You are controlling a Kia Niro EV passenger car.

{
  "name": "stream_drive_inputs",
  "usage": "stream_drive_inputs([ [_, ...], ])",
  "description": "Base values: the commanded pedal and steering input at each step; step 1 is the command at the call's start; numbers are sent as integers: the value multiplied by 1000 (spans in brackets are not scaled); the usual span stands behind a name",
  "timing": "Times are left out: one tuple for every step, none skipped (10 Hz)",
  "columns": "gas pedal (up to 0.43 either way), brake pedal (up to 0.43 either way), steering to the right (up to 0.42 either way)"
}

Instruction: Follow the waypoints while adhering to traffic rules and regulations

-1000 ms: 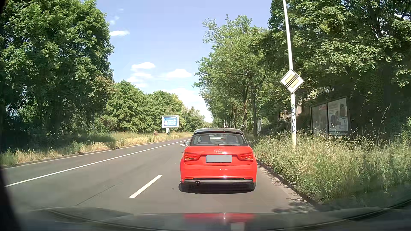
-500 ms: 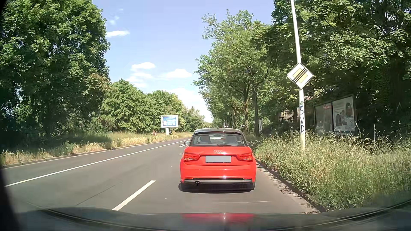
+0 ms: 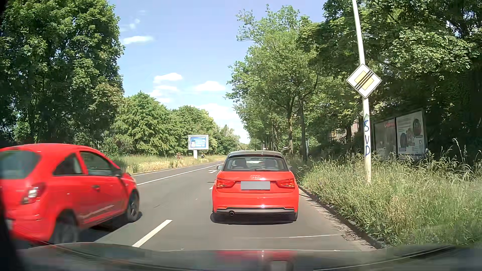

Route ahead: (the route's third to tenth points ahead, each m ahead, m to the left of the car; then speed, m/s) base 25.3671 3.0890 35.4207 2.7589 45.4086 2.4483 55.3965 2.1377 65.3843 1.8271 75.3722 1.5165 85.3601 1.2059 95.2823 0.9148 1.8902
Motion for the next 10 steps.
stream_drive_inputs([
  [0,30,-1],
  [0,30,0],
  [0,30,1],
  [0,30,1],
  [0,30,1],
  [0,30,0],
  [0,30,1],
  [0,30,1],
  [0,30,2],
  [0,30,2],
])
